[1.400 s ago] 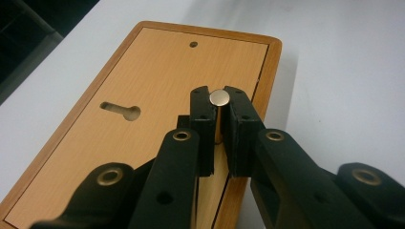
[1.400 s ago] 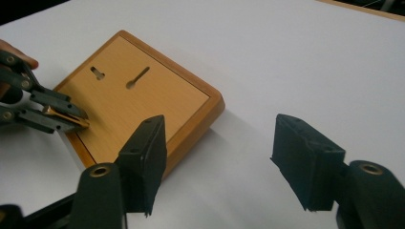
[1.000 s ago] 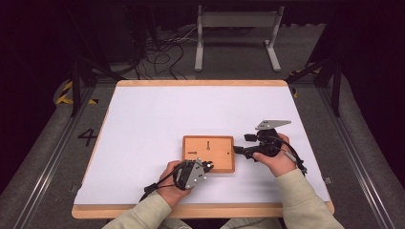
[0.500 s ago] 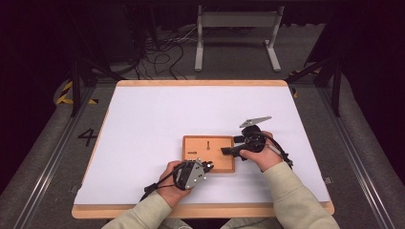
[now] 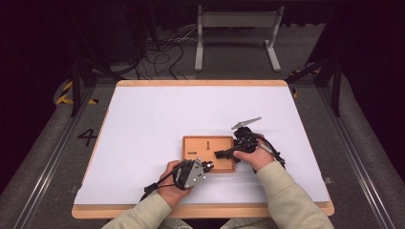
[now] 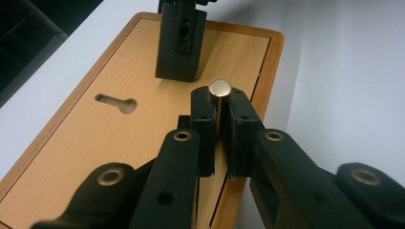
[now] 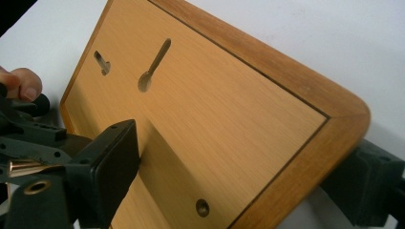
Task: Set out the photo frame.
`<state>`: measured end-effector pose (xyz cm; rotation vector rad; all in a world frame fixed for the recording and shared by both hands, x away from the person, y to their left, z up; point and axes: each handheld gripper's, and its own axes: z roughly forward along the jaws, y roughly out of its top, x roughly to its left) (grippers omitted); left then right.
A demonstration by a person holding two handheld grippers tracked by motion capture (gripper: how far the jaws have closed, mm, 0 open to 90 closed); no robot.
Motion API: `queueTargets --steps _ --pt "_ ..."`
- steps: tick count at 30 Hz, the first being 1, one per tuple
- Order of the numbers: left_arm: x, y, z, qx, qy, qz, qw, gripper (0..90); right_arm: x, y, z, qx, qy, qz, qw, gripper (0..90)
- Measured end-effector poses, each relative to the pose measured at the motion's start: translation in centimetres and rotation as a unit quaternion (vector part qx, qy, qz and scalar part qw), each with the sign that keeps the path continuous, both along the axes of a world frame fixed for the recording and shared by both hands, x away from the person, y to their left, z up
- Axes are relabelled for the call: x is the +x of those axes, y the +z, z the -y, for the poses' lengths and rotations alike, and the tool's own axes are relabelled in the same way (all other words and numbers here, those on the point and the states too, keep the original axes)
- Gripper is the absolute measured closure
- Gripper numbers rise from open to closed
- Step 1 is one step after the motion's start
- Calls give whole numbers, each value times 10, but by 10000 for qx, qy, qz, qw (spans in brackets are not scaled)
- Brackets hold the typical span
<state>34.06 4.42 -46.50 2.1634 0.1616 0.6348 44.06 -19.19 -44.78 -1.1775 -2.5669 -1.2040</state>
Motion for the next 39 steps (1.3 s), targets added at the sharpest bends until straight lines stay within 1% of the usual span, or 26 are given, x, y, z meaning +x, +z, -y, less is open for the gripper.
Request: queueTargets --steps 1,4,5,6,8,9,10,12,13,16,18,20,23,24,28,30,33,35,39 --pt "1 0 0 -35 -73 -110 9999 828 0 0 0 -2 -4 -10 10000 136" --pt "1 2 0 -13 -102 -201 9997 775 0 0 1 14 -5 -5 10000 136" --pt "1 3 -1 -11 -62 -243 9997 751 0 0 1 13 10 1 10000 137" --pt "1 4 -2 -44 -91 -259 9996 719 0 0 1 10 18 2 10000 139" --pt "0 7 -6 -122 -5 -436 9990 654 0 0 2 2 36 0 10000 143" --pt "1 9 -8 -197 25 -575 9982 607 -1 0 2 -10 51 6 10000 148" --pt "2 11 -11 -276 3 -709 9971 566 -1 1 3 -9 59 16 10000 153" --pt "2 14 -17 -414 10 -897 9951 516 -2 2 4 -13 85 51 9999 160" --pt "2 16 -22 -480 37 -1018 9936 491 -3 2 4 -13 95 65 9999 164" --pt "1 22 -35 -650 82 -1116 9916 452 -6 4 6 -34 129 123 9998 177" --pt "0 27 -47 -797 189 -1095 9906 439 -8 5 7 -65 170 169 9997 186" --pt "0 29 -58 -866 299 -1083 9899 430 -9 7 8 -92 204 234 9995 199" --pt "-2 32 -79 -1032 530 -1081 9874 429 -13 12 9 -101 267 378 9989 230" --pt "-2 32 -79 -1032 530 -1081 9874 429 -13 12 9 -101 267 378 9989 230" --pt "-2 33 -100 -1134 757 -1021 9854 429 -18 17 12 -119 349 573 9977 269" --pt "-2 33 -107 -1201 857 -1026 9837 429 -21 19 13 -143 397 717 9965 286" --pt "-1 33 -115 -1223 959 -1027 9825 429 -26 23 14 -181 484 899 9946 310" --pt "1 32 -118 -1243 1007 -1033 9817 429 -30 26 15 -210 541 1022 9931 328" --pt "3 29 -119 -1288 1091 -1134 9791 429 -37 31 16 -285 661 1267 9893 361"
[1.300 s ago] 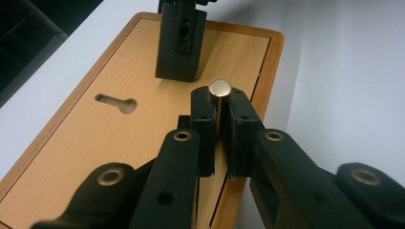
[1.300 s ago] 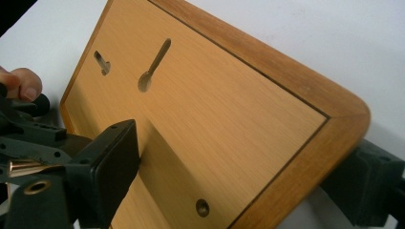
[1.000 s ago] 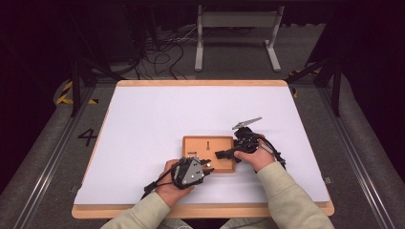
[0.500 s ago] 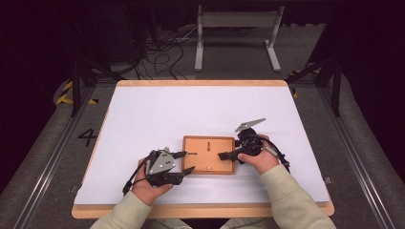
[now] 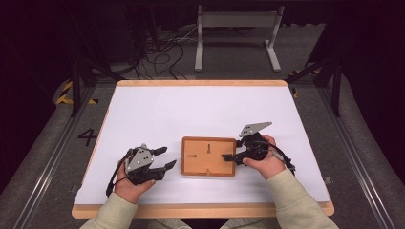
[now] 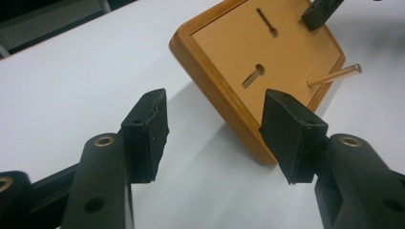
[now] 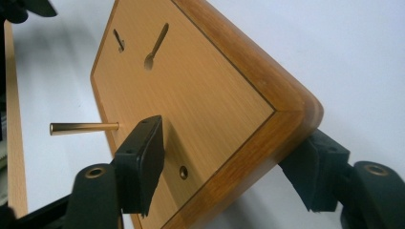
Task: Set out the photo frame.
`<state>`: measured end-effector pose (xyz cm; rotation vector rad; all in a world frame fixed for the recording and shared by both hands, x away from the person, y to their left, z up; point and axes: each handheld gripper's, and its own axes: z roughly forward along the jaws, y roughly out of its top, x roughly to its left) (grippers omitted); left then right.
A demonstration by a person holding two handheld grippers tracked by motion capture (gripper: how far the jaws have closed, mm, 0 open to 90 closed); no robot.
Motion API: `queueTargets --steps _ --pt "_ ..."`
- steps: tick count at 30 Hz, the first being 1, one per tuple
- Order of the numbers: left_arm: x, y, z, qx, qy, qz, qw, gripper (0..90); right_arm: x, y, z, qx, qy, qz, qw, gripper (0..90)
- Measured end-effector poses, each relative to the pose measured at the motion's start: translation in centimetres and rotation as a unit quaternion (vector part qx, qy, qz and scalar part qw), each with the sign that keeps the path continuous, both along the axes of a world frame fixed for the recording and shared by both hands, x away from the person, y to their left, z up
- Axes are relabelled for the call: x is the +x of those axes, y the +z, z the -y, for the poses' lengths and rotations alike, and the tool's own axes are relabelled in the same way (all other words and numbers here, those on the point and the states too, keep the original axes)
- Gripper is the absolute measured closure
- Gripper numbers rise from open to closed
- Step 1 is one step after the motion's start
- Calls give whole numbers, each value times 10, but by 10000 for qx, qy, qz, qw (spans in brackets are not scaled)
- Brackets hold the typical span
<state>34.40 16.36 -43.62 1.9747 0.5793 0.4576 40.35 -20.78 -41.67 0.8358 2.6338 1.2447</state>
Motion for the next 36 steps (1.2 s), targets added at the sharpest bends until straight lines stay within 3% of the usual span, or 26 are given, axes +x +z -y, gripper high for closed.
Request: queueTargets --steps 7,14,18,28,32,36 --pt "4 -3 -3 0 76 -29 10000 429 -15 8 0 -200 189 474 9985 409" --pt "11 -8 -13 -86 197 -128 9997 429 -33 17 3 -356 452 893 9943 499" --pt "15 -9 -20 -209 302 -209 9991 430 -42 20 6 -302 570 987 9930 553" --pt "21 -16 -23 -207 288 -452 9984 430 -62 25 10 -333 986 1047 9890 648" --pt "22 -16 -25 -221 326 -428 9983 430 -68 24 9 -442 1078 1031 9878 636" --pt "22 -16 -25 -266 334 -508 9978 422 -69 22 10 -417 1011 987 9891 616"
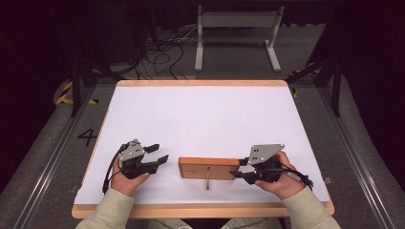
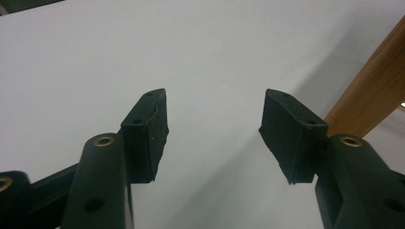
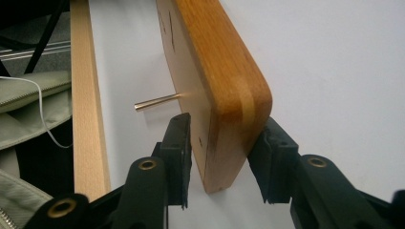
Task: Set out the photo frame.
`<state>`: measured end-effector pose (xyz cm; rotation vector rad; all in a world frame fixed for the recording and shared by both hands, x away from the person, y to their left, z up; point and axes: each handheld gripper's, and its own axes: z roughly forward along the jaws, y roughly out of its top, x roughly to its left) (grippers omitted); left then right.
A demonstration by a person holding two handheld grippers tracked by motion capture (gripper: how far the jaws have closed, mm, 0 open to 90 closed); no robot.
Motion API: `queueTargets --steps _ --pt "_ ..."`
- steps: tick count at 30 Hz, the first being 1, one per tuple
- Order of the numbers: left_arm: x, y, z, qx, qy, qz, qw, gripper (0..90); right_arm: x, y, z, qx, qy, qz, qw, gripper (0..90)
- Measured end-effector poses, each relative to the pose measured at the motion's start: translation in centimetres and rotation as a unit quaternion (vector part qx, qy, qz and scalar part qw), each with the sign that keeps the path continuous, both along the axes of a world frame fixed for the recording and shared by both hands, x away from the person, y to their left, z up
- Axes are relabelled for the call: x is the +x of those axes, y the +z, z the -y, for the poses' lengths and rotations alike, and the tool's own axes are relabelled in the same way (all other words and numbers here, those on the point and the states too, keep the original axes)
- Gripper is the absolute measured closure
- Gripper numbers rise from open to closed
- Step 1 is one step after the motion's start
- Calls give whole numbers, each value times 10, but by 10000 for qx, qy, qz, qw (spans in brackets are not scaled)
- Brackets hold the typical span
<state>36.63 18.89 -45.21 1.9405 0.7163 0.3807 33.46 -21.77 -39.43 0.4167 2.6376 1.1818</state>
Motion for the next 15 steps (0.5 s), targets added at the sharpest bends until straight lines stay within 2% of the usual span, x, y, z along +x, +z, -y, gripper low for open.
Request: queueTargets --steps 5,11,15 --pt "2 -1 -2 -52 52 -67 10000 414 -4 1 0 -34 94 -23 9999 655" --pt "5 -2 -3 -108 81 -142 9998 412 -11 0 0 -113 268 -27 9996 635" --pt "5 -2 -2 -123 76 -102 9998 412 -14 0 -1 -177 308 6 9994 623"
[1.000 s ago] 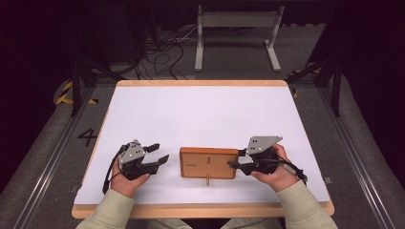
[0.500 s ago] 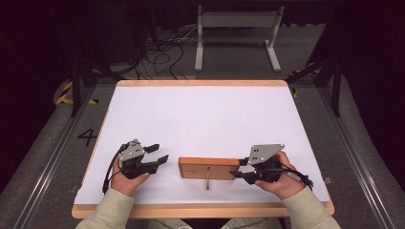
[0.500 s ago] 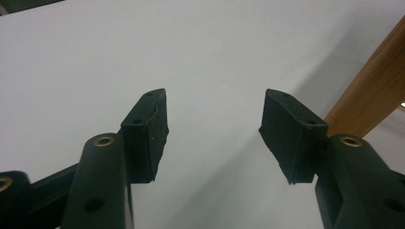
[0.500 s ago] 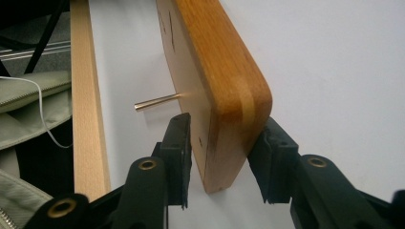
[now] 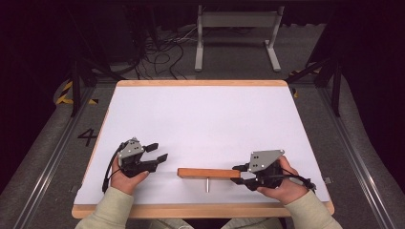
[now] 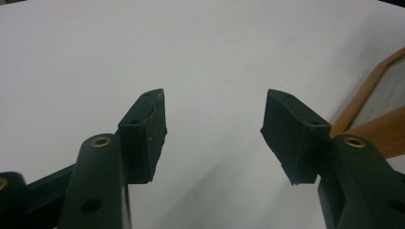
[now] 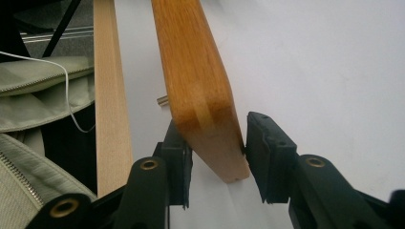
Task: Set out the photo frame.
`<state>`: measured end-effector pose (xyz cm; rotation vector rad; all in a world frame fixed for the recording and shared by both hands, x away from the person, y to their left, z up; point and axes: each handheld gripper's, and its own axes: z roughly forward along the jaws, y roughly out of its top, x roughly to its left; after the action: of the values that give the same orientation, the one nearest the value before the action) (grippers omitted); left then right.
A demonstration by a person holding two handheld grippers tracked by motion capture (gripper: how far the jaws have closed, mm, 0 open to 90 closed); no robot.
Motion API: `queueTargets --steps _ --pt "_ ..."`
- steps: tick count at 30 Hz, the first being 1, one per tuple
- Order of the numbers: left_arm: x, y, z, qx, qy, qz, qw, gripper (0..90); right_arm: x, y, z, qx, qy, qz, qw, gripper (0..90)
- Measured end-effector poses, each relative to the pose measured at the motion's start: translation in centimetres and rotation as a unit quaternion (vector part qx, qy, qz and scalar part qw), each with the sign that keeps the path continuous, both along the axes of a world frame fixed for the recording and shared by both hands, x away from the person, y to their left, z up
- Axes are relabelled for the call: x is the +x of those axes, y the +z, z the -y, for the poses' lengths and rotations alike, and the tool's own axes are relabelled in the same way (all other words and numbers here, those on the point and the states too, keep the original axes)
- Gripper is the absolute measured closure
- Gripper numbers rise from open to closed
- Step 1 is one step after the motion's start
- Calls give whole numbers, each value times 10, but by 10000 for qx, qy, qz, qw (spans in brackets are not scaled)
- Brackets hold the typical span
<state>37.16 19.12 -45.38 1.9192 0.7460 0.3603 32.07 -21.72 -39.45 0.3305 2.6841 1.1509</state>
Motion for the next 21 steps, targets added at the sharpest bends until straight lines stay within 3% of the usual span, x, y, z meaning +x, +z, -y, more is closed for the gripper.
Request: queueTargets --steps 6,12,17,21 --pt "2 1 1 -24 1 30 10000 412 -2 -3 0 -22 -18 -137 9999 512" --pt "3 2 2 -60 -31 -32 10000 414 -3 -5 4 -30 -65 -213 9997 496" --pt "4 3 4 -63 -29 -42 10000 414 -4 -6 8 -108 -153 -214 9996 514" --pt "5 5 4 -3 137 -39 9999 424 -4 -8 13 -252 -148 -262 9992 609"
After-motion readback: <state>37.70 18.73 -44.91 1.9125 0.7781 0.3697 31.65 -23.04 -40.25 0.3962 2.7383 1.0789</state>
